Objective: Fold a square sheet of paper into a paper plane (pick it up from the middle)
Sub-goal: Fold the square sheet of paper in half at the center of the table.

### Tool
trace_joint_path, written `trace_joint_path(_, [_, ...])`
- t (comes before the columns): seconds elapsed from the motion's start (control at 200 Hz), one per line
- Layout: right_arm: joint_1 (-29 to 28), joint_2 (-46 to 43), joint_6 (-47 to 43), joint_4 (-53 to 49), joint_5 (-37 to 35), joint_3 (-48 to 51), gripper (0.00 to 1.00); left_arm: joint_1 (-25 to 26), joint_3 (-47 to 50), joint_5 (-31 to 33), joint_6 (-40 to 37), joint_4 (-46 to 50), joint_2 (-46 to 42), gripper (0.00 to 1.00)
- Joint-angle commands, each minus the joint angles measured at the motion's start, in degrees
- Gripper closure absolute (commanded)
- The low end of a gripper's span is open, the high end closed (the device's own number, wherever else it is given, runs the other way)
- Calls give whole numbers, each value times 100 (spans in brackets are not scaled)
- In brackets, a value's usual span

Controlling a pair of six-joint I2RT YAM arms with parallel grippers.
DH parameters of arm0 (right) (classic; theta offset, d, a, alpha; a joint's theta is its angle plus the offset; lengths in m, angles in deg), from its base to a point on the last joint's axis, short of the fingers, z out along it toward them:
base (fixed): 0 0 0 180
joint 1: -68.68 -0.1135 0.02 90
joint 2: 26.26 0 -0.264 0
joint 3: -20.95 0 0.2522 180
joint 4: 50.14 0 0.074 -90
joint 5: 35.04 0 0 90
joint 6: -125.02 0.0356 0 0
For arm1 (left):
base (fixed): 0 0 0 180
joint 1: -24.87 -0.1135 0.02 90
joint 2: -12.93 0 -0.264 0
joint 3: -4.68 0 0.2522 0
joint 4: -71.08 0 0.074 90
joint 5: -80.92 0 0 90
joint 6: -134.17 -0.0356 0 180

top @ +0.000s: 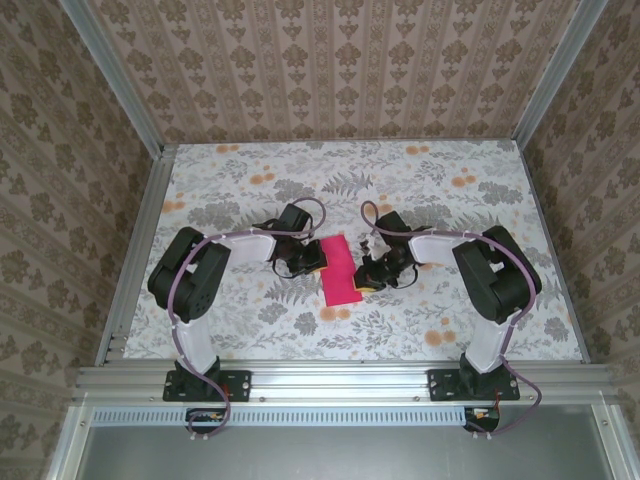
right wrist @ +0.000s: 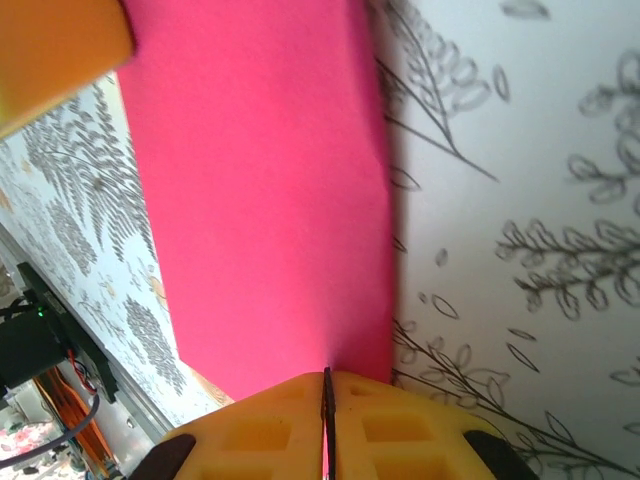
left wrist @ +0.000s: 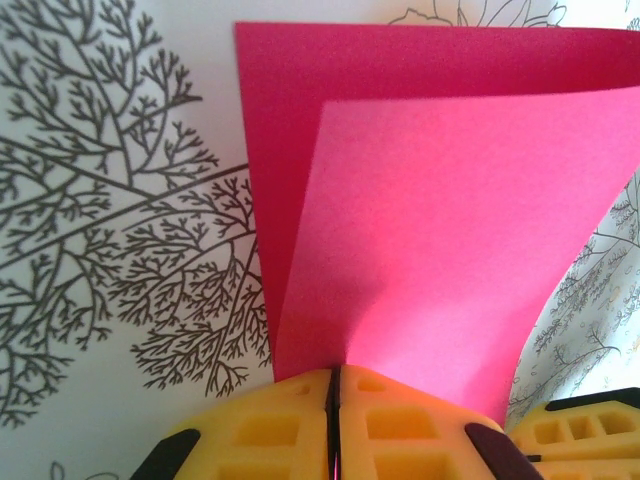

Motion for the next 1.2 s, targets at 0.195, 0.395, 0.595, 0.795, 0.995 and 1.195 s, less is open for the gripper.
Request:
trace_joint_path(0.195, [21,-165,-39,-228,-121,40,90,88,267,551,-121,882,504,90])
trace_joint_path(0.395, [-15,-381,31,-300,-43,289,90,88,255,559,-138,910,487,90])
trace_joint_path(0.595, [-84,-127,178,-294,-303,469,91,88,201,553,-157,940,510,90])
trace_joint_path(0.795, [-102,-289,191,-401,-471,442,92,88,167,568,-195,990,493,90])
trace_joint_path(0.995, [-111,-745,295,-87,-13,219,90,88,155,564,-228,1002,475,90])
trace_joint_path(1.195, [-112,-285,446,112,-121,-569,89,106,132,542,-248,1004,504,90])
